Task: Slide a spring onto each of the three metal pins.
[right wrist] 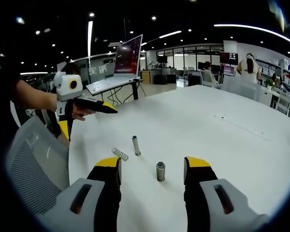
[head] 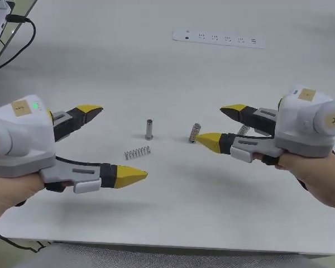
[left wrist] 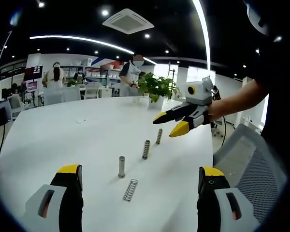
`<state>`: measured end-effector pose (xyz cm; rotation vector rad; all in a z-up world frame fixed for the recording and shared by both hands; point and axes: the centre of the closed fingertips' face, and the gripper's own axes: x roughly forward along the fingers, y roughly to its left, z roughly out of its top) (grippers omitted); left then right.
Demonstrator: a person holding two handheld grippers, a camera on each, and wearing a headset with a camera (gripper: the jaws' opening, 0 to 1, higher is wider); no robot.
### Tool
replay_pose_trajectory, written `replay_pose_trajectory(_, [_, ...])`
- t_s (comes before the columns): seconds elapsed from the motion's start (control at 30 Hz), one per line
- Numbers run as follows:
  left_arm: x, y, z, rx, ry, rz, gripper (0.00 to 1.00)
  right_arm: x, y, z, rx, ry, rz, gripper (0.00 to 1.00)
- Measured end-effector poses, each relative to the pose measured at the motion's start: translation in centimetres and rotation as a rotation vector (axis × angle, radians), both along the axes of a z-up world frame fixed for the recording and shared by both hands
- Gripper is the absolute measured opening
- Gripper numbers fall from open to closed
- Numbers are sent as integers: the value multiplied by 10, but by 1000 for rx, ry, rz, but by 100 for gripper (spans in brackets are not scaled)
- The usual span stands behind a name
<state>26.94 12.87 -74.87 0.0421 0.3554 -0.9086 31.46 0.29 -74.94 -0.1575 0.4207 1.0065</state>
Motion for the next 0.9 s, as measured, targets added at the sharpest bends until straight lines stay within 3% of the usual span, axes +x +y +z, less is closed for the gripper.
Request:
replay_pose_trajectory(0.37, [0,4,-1,-1,5,9,97,-25,9,6,-15,-15,71,49])
replay_pose_trajectory(0.53, [0,5,-1,-3,6,11,98,-39,15,4,-55,-30,132,47])
replay_pose_trajectory(0.73, [-1,6,-2,-4,9,11,97,-45,24,-2,-75,-19,182,44])
replay_pose_trajectory(0.9, [-3,6,-2,-6,10,9,98,-45,35,-4,-104,-35,228,43])
